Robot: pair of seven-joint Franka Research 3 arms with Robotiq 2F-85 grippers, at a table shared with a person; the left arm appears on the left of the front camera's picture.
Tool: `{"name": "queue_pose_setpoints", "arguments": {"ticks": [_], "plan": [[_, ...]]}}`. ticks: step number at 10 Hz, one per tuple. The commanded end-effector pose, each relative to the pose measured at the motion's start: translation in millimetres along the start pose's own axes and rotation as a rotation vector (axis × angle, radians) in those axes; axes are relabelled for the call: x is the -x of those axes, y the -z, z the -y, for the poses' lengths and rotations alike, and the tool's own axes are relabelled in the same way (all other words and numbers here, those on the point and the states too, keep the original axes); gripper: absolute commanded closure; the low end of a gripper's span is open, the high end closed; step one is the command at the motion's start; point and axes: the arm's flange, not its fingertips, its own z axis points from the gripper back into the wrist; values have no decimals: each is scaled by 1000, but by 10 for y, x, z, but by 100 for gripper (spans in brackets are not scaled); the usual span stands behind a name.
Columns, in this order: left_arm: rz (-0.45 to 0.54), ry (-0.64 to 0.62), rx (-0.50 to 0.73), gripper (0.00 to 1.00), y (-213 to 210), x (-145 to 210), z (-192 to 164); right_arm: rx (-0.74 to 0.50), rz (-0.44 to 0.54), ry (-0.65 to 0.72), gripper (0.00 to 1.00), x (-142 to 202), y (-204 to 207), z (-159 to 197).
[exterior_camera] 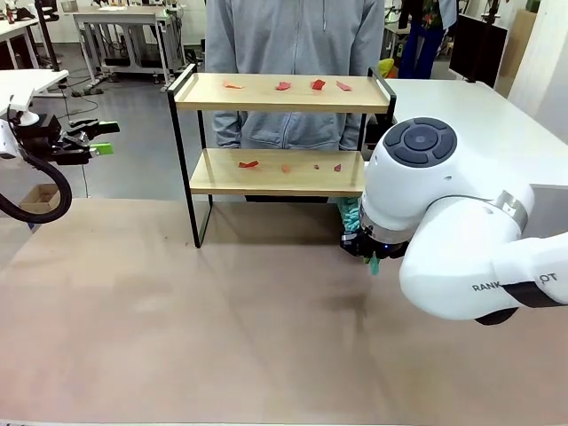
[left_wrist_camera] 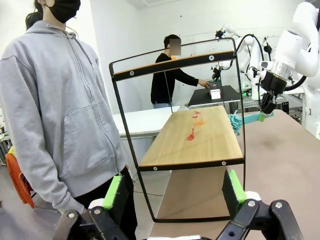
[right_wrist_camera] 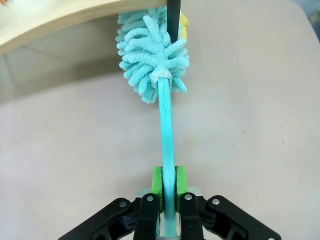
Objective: Clean the shelf.
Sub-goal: Clean the specific section of the Shelf indicated by the human with the Duster.
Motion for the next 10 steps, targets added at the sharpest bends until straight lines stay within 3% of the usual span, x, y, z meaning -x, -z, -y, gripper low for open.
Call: {"name": "queue_pose_setpoints", "arguments": {"ticks": [1, 3, 5, 10], "plan": [[-7, 0, 8, 0, 4, -25, 23, 1, -32, 17, 87, -35, 134, 29], [-7, 0, 8, 0, 4, -25, 23, 1, -12, 2, 87, 7, 59, 7], [-7, 0, 8, 0, 4, -25, 23, -164, -19, -127, 87, 78, -168, 117], [-7, 0, 8, 0, 4, -25, 23, -403, -146, -393, 87, 124, -551, 503]]}}
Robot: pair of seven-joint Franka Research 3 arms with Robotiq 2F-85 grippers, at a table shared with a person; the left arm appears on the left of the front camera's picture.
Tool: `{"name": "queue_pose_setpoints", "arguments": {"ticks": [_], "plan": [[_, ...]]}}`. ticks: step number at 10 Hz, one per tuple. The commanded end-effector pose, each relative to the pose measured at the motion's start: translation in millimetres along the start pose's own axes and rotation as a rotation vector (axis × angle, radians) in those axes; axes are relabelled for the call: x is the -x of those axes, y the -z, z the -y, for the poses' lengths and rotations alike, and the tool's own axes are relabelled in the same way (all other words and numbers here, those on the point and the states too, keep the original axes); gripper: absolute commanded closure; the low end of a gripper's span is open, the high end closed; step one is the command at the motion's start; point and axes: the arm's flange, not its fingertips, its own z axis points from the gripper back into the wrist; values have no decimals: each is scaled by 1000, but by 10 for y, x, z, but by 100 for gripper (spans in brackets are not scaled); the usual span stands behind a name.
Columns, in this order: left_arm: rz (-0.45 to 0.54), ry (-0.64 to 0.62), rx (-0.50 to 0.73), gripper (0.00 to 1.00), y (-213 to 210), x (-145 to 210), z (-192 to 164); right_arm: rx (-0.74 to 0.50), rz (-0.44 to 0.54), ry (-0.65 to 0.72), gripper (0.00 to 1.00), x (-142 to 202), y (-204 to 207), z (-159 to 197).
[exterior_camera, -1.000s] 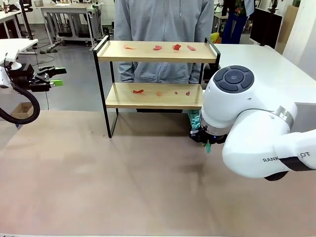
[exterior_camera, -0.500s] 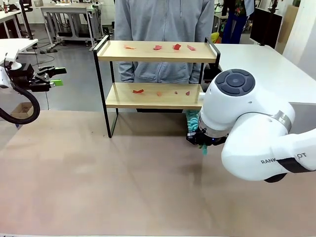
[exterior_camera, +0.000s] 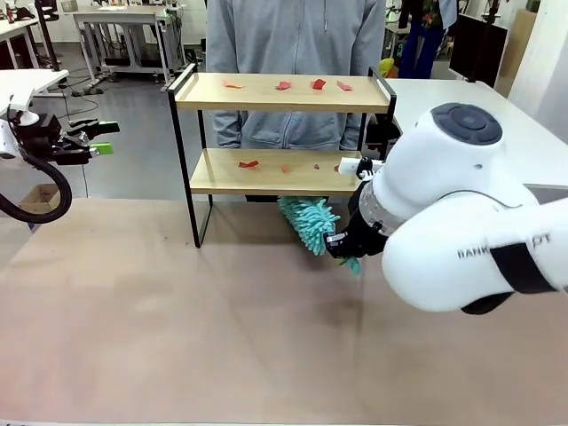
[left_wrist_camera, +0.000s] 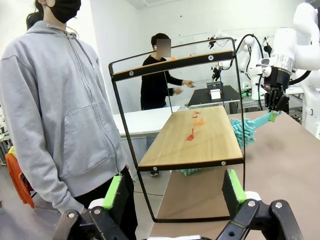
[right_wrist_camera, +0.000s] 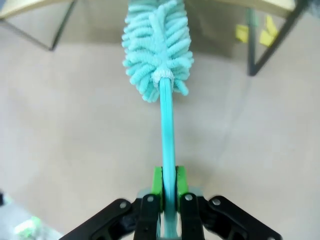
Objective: Clean the shelf.
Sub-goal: Clean the specific section of the Shelf indicated by the human with the Duster.
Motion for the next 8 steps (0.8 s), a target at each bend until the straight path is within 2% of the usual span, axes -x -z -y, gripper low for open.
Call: {"name": "queue_pose_setpoints", "arguments": {"ticks": [1, 5, 8], "plan": [[-7, 0, 8, 0, 3, -25, 23, -126, -102, -147, 87, 308, -525, 403], [-7, 0, 8, 0, 3, -25, 23, -311, -230, -333, 87, 305, -1110, 594], [-7, 0, 8, 0, 3, -25, 23, -292, -439, -418, 87, 443, -1600, 785]]}}
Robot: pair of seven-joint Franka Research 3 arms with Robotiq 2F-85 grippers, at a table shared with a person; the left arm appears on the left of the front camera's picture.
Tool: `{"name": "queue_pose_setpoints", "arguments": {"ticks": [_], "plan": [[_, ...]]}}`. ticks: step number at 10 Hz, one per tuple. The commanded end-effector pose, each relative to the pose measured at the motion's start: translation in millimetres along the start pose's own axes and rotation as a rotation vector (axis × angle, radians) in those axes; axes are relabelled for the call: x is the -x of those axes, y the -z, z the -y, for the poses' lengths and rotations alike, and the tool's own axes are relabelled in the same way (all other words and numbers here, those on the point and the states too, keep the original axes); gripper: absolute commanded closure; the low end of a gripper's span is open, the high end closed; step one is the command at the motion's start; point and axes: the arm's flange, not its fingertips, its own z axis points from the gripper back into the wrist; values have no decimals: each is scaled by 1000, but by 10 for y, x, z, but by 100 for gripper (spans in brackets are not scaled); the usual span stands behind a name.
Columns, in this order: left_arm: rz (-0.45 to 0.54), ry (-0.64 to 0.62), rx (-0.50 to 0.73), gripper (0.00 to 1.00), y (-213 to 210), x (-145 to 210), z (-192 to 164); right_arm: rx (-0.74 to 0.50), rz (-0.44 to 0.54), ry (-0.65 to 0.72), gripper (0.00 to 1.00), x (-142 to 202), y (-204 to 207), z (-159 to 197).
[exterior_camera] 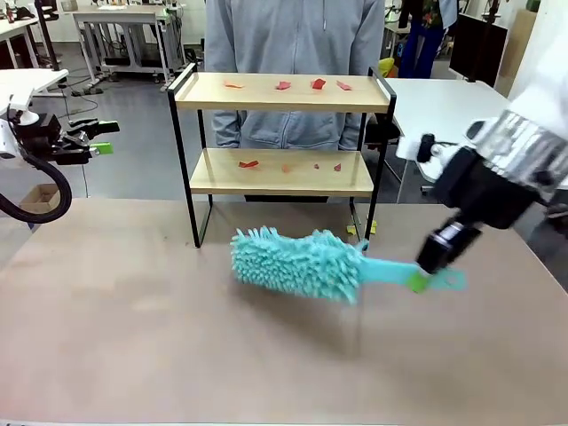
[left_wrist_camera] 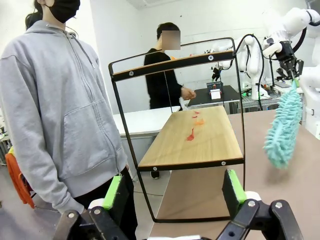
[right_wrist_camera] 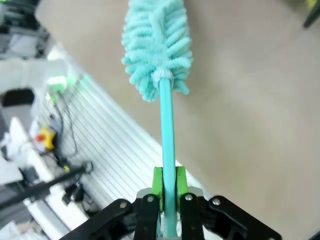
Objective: Clean the shelf.
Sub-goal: Clean the specific section of the Shelf indicated by the human with the Duster.
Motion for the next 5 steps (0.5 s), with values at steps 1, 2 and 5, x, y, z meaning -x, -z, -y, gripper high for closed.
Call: {"name": "queue_pose_setpoints", "arguments": {"ticks": [1, 2, 5], "plan": [[-7, 0, 8, 0, 3, -24, 24, 20, -99, -48, 87, 259, -386, 1], [-7, 0, 8, 0, 3, -24, 24, 29, -119, -66, 87, 419, -567, -26], [-7, 0, 8, 0, 3, -24, 24, 85, -150, -34, 87, 808, -925, 30]]}}
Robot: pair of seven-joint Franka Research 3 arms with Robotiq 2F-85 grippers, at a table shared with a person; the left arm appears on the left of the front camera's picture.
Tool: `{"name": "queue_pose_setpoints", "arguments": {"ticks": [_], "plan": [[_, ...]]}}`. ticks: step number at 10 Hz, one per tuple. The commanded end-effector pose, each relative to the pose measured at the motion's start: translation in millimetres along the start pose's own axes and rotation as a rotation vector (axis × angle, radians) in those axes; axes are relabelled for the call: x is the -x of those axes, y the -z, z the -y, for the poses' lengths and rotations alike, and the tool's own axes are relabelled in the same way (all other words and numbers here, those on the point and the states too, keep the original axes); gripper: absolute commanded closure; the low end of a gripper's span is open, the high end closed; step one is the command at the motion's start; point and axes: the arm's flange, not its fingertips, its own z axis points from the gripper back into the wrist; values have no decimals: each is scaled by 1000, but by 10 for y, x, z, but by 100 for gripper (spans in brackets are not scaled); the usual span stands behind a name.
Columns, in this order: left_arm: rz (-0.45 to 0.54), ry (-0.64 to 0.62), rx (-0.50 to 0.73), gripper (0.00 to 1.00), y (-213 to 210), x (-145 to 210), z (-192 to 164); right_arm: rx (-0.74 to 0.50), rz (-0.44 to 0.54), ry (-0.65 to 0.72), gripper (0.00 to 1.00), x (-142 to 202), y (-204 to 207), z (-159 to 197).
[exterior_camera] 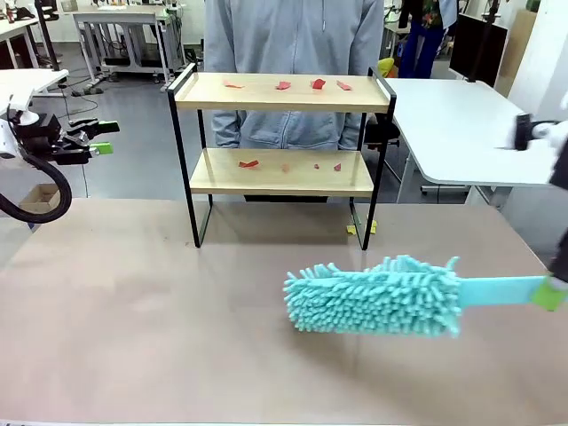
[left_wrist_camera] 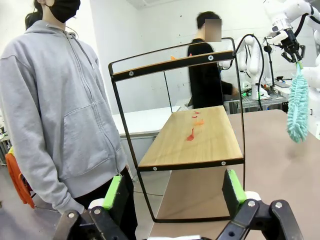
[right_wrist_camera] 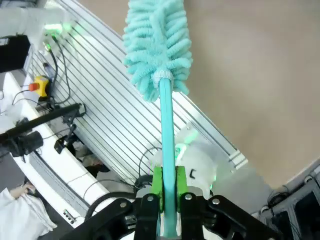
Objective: Clean the shelf.
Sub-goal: Clean the specific section of the Shelf indicated by the human with the Duster.
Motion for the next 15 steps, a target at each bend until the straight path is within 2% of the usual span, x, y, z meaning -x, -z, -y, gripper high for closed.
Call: {"name": "queue_pose_setpoints", "arguments": {"ticks": [1, 3, 4, 15], "plan": [[-7, 0, 8, 0, 3, -24, 24, 23, 11, -17, 87, 151, -118, 169], [-7, 0, 8, 0, 3, -24, 24, 13, -7, -86, 87, 230, -122, 263], [-7, 0, 8, 0, 3, -24, 24, 27, 5, 9, 87, 161, -109, 93], [-7, 0, 8, 0, 3, -24, 24, 27, 5, 9, 87, 161, -109, 93]]}}
